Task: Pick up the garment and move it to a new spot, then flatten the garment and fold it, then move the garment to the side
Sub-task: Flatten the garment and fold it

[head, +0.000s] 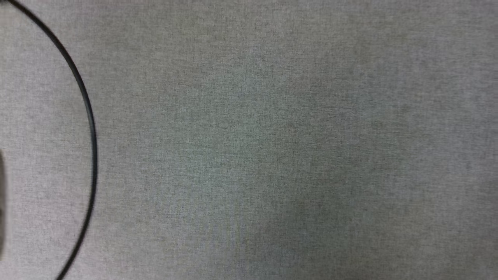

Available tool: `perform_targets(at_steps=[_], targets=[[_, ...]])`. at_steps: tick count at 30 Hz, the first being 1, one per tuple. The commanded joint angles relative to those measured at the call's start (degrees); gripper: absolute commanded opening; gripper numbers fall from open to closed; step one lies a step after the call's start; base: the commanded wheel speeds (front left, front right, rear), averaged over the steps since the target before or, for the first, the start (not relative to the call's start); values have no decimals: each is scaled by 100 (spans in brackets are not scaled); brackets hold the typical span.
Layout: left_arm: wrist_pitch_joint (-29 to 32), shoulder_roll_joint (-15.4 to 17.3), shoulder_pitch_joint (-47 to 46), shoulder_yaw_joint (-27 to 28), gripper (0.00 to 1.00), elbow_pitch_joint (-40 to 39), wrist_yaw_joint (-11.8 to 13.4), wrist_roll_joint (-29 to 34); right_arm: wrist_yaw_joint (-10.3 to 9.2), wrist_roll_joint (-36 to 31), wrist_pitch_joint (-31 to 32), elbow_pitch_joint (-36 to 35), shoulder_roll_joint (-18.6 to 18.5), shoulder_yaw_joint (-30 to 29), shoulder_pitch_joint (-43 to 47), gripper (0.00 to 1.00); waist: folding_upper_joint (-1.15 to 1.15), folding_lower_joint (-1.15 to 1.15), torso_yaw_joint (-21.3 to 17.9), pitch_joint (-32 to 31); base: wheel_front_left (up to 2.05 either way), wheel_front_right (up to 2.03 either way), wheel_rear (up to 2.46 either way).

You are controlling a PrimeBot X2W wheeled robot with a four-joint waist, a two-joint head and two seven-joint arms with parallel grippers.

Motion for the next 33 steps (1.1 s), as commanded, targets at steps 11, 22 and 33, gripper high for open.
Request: perform_targets(at_steps=[11, 22, 33], targets=[[-34, -124, 2914, 470, 0, -1373, 153, 76, -6, 853, -559, -396, -265, 861, 2014, 0, 0, -1, -52, -757, 0, 0, 0], [-29, -416, 6057, 772, 0, -2590, 449, 32, -7, 1393, -560, -1332, -816, 1287, 4420, 0, 0, -1, -28, -1867, 0, 0, 0], [-30, -694, 8547, 844, 0, -2680, 511, -253, -6, 1534, -409, -1883, -1131, 1140, 6705, 0, 0, -1, -9, -2861, 0, 0, 0]])
